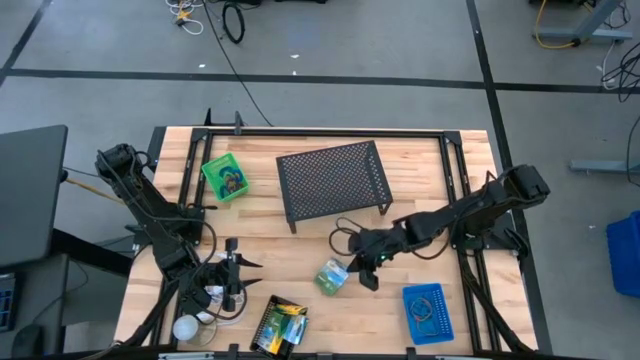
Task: Pick & Place Office Desk Supplies
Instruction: Put the yellow crayon box into the black bin
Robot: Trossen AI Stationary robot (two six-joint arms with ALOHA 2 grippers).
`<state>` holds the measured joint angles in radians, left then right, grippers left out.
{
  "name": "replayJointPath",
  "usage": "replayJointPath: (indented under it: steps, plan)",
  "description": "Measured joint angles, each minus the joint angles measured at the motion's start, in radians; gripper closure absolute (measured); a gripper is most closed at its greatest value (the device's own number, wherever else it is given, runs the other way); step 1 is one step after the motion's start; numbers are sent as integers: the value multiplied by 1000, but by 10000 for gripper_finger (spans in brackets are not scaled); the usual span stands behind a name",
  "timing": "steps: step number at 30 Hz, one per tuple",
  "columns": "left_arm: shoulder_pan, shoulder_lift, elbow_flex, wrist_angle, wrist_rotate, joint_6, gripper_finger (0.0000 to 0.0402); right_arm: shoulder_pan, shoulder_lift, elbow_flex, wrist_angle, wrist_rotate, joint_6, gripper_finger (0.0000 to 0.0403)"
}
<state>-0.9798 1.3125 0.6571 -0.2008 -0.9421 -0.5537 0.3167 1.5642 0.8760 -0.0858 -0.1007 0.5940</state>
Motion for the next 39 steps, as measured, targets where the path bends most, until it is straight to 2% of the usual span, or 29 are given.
replayJointPath:
  steps: [10, 16, 28, 31, 39]
  plan:
    - [0, 0, 0, -7, 0, 0, 240, 29, 0, 257, -293, 85, -118, 402]
    - [0, 0, 0, -24, -4, -13, 240, 29, 0, 309, -320, 92, -160, 403]
    - [-4, -2, 0, -155, -53, -156, 240, 28, 5, 404, -316, 90, -244, 403]
    - [-5, -10, 0, -173, -62, -177, 240, 28, 36, 454, -316, 81, -282, 403]
    - [-47, -11, 0, -202, -137, -225, 240, 44, 215, 630, -304, 1, -412, 403]
